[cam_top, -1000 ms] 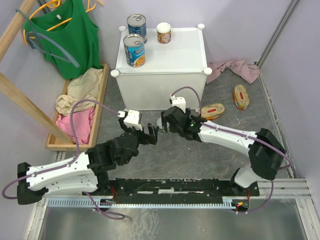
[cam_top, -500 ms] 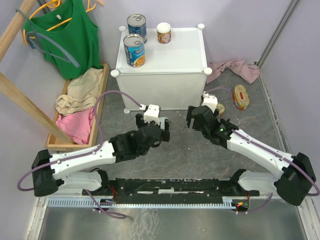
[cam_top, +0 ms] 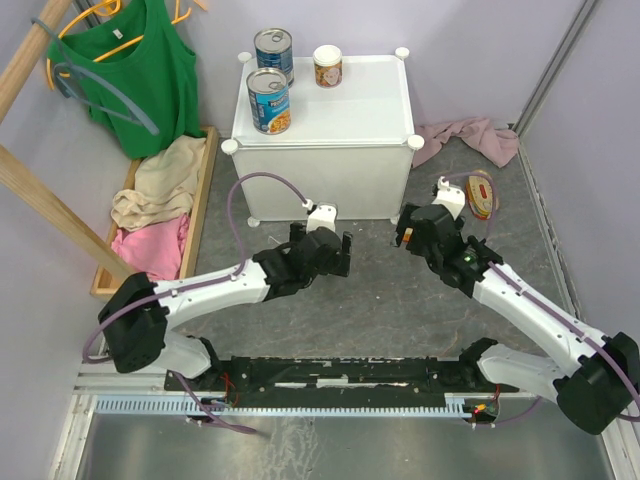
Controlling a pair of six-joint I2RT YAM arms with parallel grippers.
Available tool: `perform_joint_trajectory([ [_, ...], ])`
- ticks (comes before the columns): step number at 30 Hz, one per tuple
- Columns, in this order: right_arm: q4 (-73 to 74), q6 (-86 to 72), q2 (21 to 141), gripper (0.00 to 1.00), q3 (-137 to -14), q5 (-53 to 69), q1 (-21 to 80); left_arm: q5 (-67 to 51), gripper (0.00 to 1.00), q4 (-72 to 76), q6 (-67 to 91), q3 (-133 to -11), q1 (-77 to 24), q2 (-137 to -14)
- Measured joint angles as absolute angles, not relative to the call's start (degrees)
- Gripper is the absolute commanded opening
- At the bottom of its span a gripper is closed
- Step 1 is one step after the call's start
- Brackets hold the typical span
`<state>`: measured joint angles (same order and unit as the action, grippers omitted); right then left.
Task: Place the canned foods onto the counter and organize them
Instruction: Pick up the canned food from the center of the board.
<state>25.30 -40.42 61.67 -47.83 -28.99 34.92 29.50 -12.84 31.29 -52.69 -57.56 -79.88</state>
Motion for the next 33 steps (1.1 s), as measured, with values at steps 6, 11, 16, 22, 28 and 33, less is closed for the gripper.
perform_joint_trajectory([
  [6, 25.39, -40.18, 61.39, 0.95, -47.44, -27.90, 34.24, 28.14, 0.99, -11.90, 31.31, -54.59, -55.59, -84.12],
  [11, 25.39, -40.03, 60.53, 0.95, -47.42, -27.22, 33.98, 28.03, 0.99, -11.75, 31.77, -55.00, -53.93, -86.06],
  [16, 25.36, -40.01, 60.36, 0.95, -47.42, -26.83, 33.95, 27.86, 0.99, -11.40, 31.90, -55.94, -53.17, -88.66],
  [22, 25.34, -40.01, 60.34, 0.95, -47.33, -26.65, 33.95, 27.81, 0.99, -11.29, 31.92, -57.17, -52.90, -90.96],
  [28, 25.32, -40.01, 59.96, 0.95, -47.00, -26.37, 33.85, 27.83, 0.99, -10.52, 32.34, -57.82, -52.71, -92.73],
  [33, 25.32, -40.01, 59.83, 0.95, -46.98, -26.15, 33.74, 27.92, 0.99, -10.57, 32.71, -57.93, -52.58, -93.41],
])
